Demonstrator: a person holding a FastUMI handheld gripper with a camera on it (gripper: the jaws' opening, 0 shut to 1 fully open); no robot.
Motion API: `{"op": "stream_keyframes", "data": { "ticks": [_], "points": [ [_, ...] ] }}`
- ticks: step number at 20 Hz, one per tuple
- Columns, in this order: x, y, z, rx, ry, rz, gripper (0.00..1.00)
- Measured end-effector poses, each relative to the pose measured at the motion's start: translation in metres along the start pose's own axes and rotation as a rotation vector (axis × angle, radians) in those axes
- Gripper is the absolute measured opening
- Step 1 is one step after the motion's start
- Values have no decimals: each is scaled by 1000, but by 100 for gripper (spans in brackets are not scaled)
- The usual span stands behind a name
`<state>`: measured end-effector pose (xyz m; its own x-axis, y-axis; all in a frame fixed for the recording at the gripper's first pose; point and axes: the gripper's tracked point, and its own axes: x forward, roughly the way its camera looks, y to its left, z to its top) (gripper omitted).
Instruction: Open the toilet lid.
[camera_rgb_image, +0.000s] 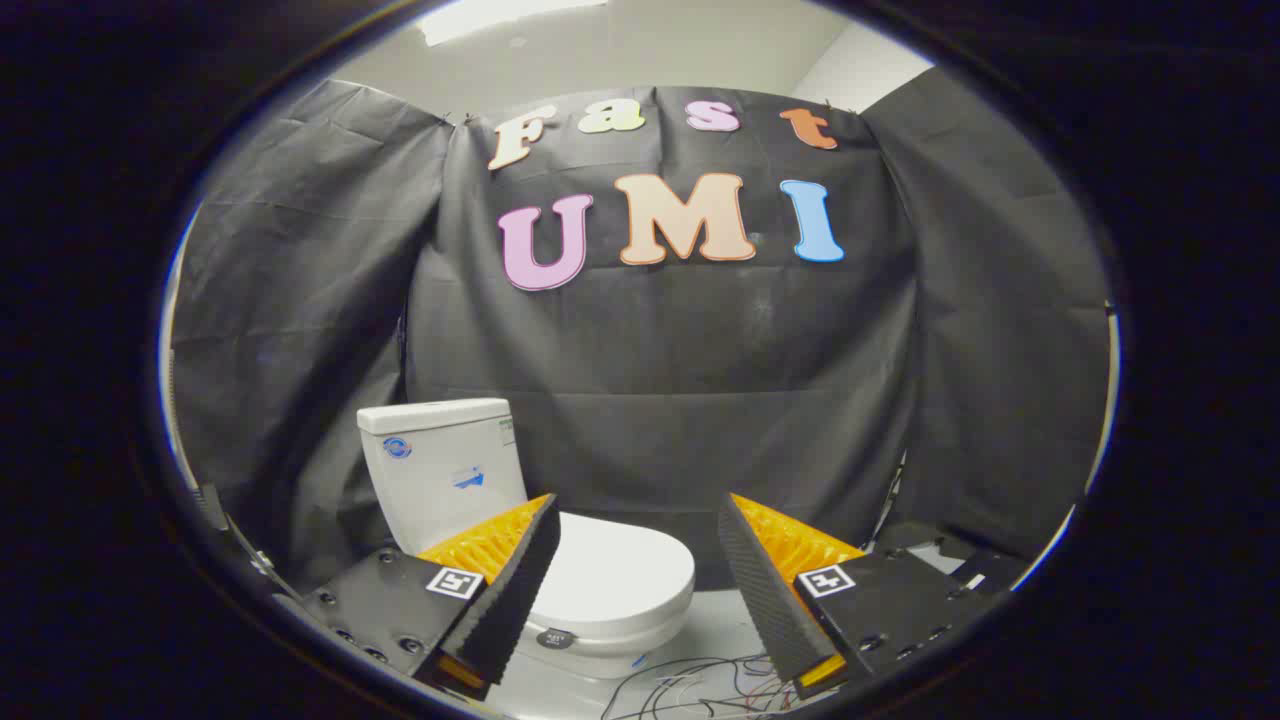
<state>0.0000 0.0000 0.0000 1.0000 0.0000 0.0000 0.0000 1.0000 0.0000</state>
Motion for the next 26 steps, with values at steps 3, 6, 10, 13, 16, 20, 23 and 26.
{"op": "stream_keyframes", "data": {
  "ticks": [3,6,10,13,16,20,23,26],
  "points": [
    [24,0,-6,-1,35,-2,98],
    [51,0,-21,-2,93,-4,98],
    [84,19,-47,4,185,45,98],
    [102,39,-59,50,196,43,97],
    [107,54,-68,112,182,-31,97],
    [102,65,-69,223,131,-189,94],
    [89,65,-64,317,66,-315,91],
    [72,63,-67,394,14,-445,91]
  ]
}}
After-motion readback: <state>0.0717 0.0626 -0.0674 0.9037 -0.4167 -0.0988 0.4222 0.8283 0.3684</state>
